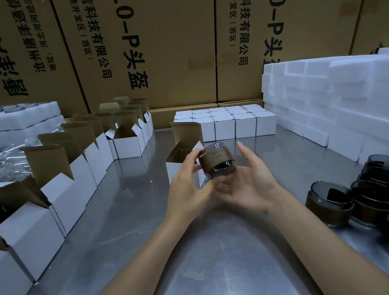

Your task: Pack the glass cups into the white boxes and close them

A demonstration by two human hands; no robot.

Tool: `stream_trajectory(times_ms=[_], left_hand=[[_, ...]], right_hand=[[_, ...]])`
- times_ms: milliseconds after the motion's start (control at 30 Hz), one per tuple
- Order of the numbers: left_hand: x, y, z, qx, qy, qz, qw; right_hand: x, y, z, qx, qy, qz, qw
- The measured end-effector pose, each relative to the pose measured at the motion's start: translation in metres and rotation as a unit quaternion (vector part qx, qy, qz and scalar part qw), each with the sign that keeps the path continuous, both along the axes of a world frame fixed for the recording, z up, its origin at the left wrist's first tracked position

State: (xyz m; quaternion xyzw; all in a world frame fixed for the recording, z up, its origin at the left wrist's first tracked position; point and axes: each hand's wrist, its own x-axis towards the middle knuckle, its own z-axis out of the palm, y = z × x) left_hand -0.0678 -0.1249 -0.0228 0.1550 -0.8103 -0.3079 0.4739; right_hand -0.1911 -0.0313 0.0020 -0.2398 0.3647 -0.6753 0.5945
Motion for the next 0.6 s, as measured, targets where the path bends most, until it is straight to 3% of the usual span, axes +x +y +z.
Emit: stream_trajectory(times_ms=[133,267,367,600], left_hand=[[-0.0016,-0.0009,-0.0004,0.029,0.019,-0.014,0.999],[0.0001,-0.0023,-0.0017,0.023,-0.009,-0.017,1.0],[0.0013,-0.0001,-0.0004,-0.008,-0.014,-0.006,1.0],[0.0002,0.002,0.0014,-0.084,-0.003,0.017,0.996]], right_hand=[[0.0019,0.0013,0.0017,-0.006,0.002,0.034,0.999],[0.0061,-0.0042,-0.0019,-0.044,0.076,-0.061,0.994],[0.0064,-0.0052,-0.006,-0.047,0.102,-0.107,0.988],[0.0085,-0.0066,-0.0062,-0.054,0.108,-0.097,0.988]])
